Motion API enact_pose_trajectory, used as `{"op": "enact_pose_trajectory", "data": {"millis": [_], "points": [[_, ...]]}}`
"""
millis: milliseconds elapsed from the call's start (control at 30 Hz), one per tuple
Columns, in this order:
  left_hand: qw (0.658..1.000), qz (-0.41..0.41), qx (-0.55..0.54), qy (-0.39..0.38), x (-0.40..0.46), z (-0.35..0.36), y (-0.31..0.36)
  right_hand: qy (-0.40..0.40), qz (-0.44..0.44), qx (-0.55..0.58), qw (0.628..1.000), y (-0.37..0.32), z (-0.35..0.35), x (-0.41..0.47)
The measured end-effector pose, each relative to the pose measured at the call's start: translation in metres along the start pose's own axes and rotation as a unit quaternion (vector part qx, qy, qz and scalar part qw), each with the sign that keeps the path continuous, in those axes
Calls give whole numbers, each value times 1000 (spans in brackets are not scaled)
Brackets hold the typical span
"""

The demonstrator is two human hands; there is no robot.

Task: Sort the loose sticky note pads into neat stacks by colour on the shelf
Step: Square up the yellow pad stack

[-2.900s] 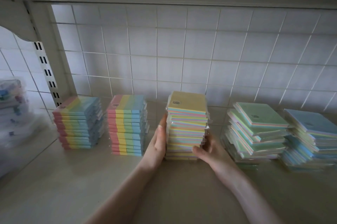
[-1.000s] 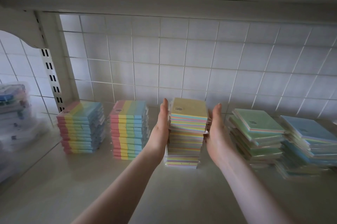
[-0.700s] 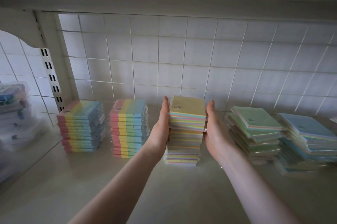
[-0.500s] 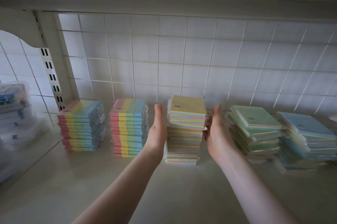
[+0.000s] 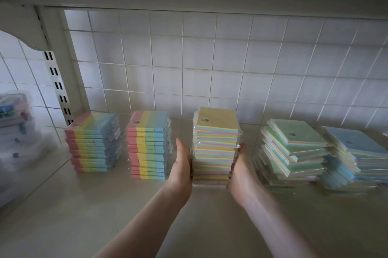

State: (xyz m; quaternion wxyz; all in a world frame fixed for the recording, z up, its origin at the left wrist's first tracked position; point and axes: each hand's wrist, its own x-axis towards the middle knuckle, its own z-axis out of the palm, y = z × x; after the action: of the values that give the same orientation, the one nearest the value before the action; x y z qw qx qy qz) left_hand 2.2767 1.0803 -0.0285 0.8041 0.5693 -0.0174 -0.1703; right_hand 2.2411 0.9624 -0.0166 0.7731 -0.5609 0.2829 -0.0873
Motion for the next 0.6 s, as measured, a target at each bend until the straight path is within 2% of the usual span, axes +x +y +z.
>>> {"op": "enact_pose_trajectory", "data": {"millis": [100,267,467,600], "points": [[1000,-3,-15,1,-1,3,2,0,4,-13,1000,6,0,7],[998,3,-1,-55,-3,4,5,-13,-1,-29,999,9,1,12],[1000,11,-17,-20,3,0,2,-19,-4,-10,1000,1,1,-1],[998,45,25,-36,-1,-6,1,-65,-16,-10,998,-1,-9,4]]}}
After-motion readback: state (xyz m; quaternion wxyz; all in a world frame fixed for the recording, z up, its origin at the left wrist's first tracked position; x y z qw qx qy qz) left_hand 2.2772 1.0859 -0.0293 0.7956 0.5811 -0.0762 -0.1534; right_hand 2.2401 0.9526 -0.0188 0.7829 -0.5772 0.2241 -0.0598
